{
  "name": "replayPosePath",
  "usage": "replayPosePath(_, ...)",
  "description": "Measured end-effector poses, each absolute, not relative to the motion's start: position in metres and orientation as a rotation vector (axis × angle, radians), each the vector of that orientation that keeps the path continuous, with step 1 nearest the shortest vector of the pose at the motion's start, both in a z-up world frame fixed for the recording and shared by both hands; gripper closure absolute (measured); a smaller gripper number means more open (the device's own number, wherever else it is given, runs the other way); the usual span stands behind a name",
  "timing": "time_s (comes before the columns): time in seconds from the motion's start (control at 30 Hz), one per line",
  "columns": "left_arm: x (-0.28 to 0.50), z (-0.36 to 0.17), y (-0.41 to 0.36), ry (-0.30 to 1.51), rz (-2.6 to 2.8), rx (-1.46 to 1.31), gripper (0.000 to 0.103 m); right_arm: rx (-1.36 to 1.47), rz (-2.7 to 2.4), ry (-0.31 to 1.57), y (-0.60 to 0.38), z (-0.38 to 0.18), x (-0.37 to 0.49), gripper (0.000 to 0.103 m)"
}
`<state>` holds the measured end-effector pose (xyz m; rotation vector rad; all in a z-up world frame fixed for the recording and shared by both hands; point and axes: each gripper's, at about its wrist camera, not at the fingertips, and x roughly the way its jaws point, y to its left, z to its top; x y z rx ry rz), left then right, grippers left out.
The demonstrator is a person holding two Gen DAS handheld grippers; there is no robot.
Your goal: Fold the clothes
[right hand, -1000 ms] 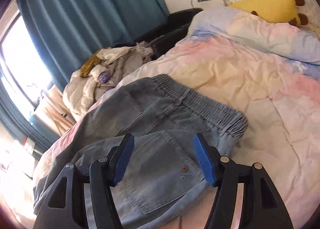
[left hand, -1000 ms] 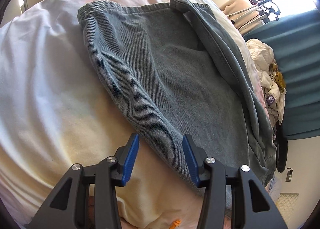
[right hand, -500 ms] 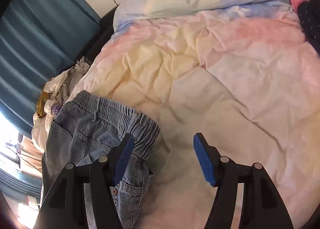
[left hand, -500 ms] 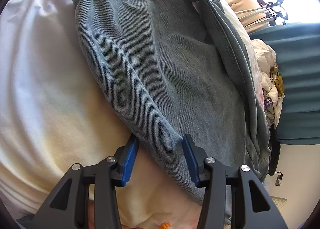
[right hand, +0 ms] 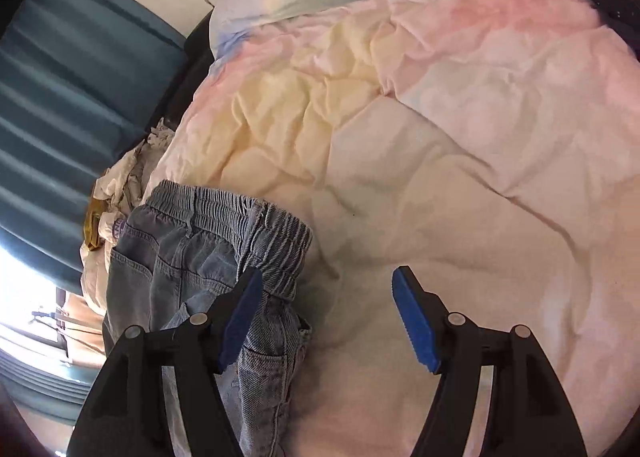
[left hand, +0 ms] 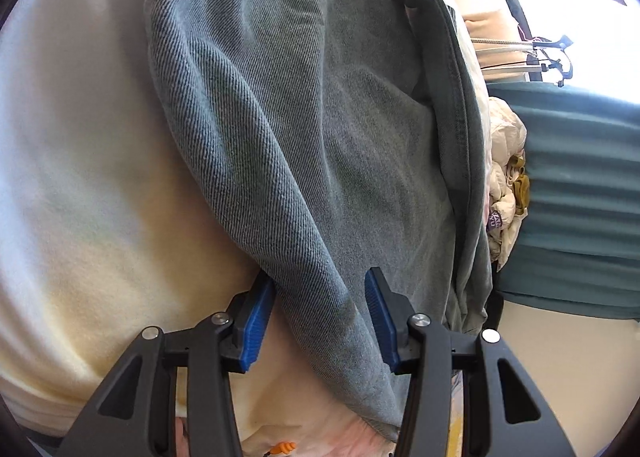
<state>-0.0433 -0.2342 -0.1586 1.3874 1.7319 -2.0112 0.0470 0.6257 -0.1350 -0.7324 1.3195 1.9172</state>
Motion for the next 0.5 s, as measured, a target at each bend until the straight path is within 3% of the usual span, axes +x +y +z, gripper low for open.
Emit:
replayPosePath(0.3,-0.053,-0.166,-0.246,1.913,-1.995,1.302,0.057,-0.781,2.069,1.456,0.615,-0.145,0.021,0.035)
replayPosePath(0.43,-0.051,-0.156,-0.25,1.81,-2.008,1.226,0.058,-0.922,2.128,1.402,0.601,-0.151,-0.004,0.036)
replayPosePath(0.5,-0.048,-0.154,-0.256,1.813,-1.995,1.181,0.058,-0.984,2.129,1.337,0.596,-0.154,-0.01,0.042)
